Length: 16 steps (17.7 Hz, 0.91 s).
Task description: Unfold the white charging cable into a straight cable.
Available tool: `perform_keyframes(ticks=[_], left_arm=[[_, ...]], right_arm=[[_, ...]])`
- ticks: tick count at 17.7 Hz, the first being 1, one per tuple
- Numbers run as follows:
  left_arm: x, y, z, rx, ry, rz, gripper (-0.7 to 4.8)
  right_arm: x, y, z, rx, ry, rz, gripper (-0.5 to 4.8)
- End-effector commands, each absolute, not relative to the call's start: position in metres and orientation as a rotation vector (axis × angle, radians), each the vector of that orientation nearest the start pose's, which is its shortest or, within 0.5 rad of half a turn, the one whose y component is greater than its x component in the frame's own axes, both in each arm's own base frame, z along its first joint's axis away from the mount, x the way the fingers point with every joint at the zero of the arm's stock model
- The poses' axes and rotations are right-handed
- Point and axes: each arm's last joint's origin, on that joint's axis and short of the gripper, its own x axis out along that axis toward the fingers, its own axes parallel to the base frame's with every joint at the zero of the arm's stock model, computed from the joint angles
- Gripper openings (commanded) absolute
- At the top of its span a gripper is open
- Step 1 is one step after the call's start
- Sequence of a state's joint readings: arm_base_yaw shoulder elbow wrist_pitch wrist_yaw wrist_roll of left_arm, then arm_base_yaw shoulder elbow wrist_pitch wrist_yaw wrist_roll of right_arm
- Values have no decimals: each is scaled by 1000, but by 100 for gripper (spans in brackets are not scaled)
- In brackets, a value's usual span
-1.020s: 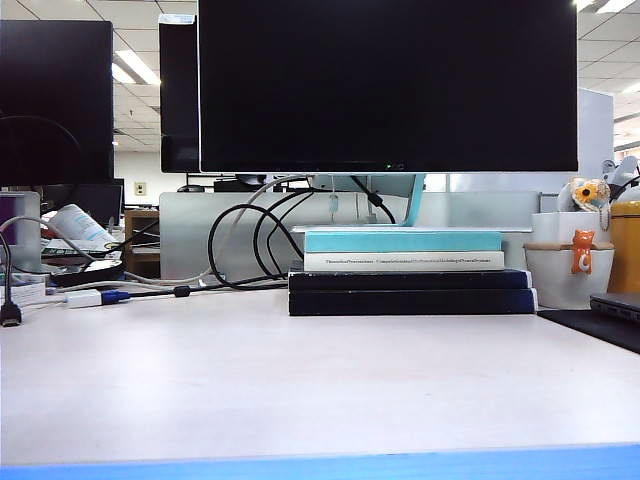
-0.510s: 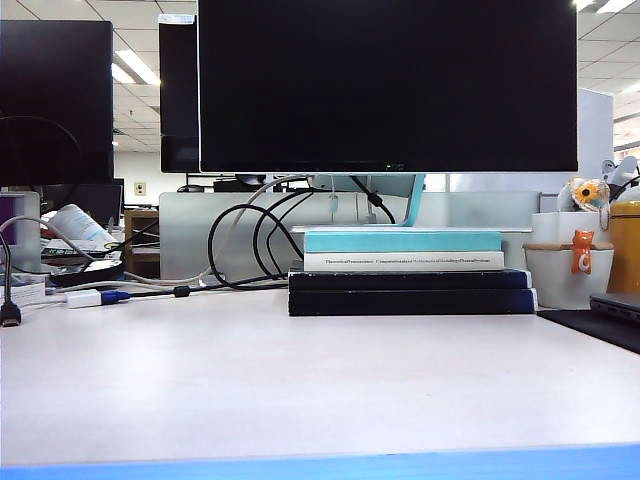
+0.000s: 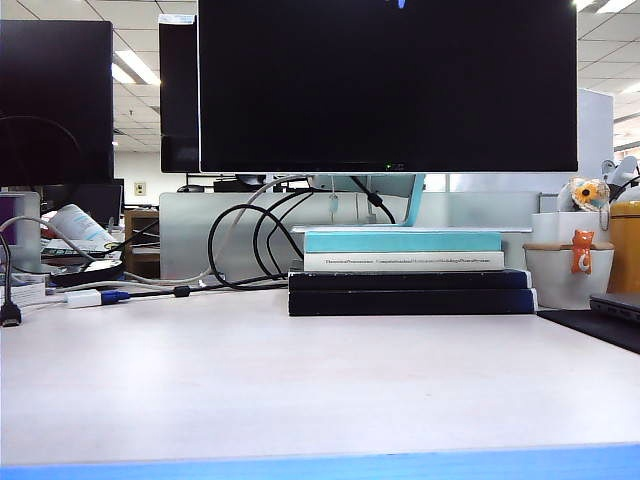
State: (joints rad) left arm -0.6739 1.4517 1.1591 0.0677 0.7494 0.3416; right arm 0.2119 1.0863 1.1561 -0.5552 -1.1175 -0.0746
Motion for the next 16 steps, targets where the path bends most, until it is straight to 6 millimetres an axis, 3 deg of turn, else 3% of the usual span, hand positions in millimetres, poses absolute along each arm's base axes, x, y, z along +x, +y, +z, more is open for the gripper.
perform_keyframes(ticks=[1, 12, 14, 16], left_arm=[[243, -220, 341, 274, -85, -1436, -6], [244, -225, 336, 282, -46, -1369, -6], [246, -227, 332, 269, -23, -1375, -6], [247, -227, 335, 249, -42, -1375, -6]], right_arm=[[205, 71, 374, 190, 443, 1315, 63], [204, 72, 374, 211, 440, 1382, 40], [204, 72, 374, 214, 442, 1389, -6], [204, 72, 374, 220, 438, 1414, -6]])
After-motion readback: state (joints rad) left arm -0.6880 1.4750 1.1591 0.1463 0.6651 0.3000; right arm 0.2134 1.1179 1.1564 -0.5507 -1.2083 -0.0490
